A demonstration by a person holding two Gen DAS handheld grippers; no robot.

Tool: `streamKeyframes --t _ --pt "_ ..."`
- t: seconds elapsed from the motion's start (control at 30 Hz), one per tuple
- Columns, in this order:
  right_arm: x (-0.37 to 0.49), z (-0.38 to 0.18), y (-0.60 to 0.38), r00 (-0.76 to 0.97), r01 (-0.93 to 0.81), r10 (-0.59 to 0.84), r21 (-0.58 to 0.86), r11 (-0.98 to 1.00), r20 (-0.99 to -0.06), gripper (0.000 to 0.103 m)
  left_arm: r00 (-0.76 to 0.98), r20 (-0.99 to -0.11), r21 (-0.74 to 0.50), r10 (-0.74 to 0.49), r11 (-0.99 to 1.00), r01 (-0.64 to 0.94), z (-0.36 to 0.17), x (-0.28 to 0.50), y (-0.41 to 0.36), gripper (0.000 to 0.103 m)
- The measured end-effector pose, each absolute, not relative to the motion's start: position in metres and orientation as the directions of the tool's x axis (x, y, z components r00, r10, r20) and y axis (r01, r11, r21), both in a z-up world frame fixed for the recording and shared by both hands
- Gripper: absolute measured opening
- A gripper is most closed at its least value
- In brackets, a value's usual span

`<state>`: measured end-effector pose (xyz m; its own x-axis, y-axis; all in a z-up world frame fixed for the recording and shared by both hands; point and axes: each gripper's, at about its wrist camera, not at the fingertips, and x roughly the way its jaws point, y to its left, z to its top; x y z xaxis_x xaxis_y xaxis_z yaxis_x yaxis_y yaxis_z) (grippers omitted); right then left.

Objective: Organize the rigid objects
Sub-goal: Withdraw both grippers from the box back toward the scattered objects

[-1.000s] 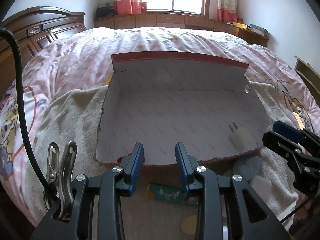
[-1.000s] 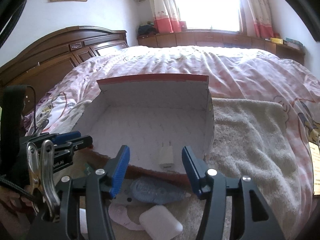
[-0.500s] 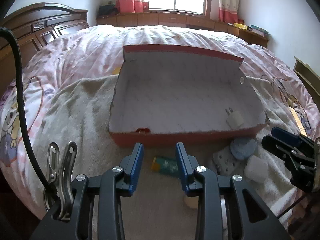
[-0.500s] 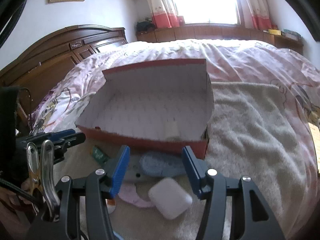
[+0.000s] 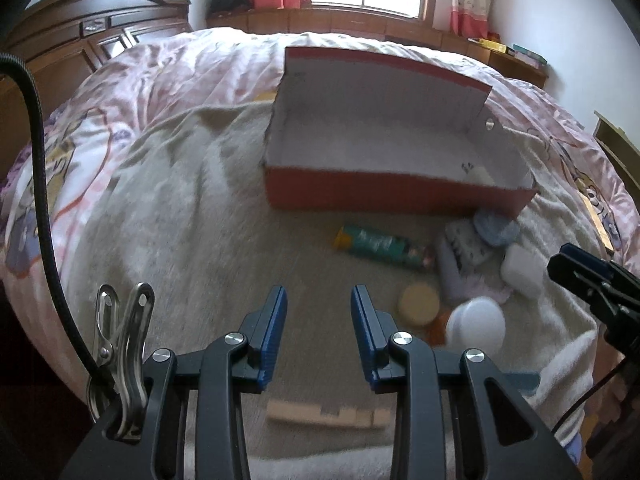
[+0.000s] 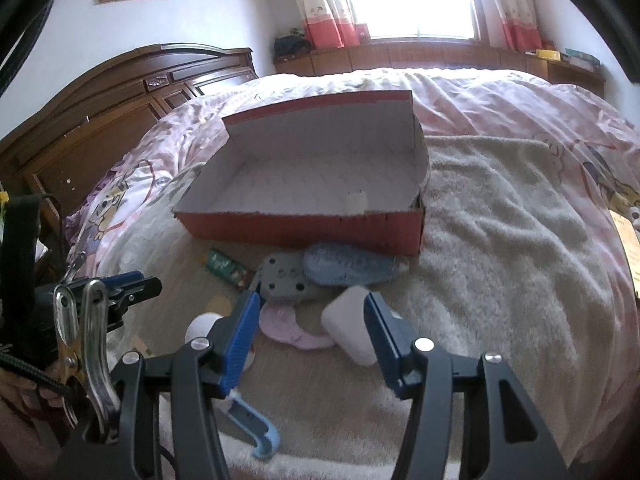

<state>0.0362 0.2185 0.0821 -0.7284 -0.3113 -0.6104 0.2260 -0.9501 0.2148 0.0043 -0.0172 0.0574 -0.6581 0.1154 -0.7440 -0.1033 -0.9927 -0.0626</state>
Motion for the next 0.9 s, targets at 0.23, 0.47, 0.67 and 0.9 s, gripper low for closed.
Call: streamKeyframes --t 0.23,0.47,0.67,0.9 --pt "0.054 0.068 0.214 -0.703 0.235 -0.319 0.216 -0.948 -0.635 0.057 -0.633 -0.764 -0.067 0.127 -0.991 -0.117 0.046 0.027 -0.025 0.034" --pt "0.061 0.056 0.212 -0.678 0.224 -0.319 0.227 -0.948 -0.663 0.057 -0.607 -0.784 -0.077 0.134 -0.990 -0.119 0.034 0.041 -0.035 0.035" --pt "0.064 0.051 0.213 -0.667 0.220 -0.318 0.230 -0.948 -0.674 0.057 -0.599 -0.785 -0.105 0.161 -0.986 -0.127 0.028 0.050 -0.039 0.049" --pt "0.070 0.046 0.209 -0.650 0.227 -0.323 0.230 -0.946 -0.688 0.057 -0.578 -0.790 -0.127 0.204 -0.977 -0.171 0.022 0.054 -0.032 0.066"
